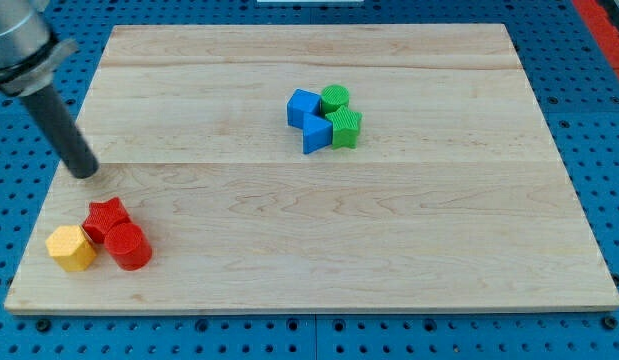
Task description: Move your arm towards center right
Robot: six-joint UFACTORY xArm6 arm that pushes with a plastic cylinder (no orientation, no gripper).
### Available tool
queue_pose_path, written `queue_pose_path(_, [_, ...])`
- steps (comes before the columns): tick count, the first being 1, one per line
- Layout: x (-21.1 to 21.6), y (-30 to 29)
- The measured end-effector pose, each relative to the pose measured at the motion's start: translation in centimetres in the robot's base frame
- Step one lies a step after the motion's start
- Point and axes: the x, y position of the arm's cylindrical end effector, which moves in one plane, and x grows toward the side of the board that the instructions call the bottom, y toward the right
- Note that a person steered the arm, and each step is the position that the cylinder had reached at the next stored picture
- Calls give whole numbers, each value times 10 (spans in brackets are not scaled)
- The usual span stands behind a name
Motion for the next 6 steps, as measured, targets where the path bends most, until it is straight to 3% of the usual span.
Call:
queue_pose_path(3, [46, 175])
queue_pose_path(4, [44, 255])
queue_pose_path(6, [-3, 391])
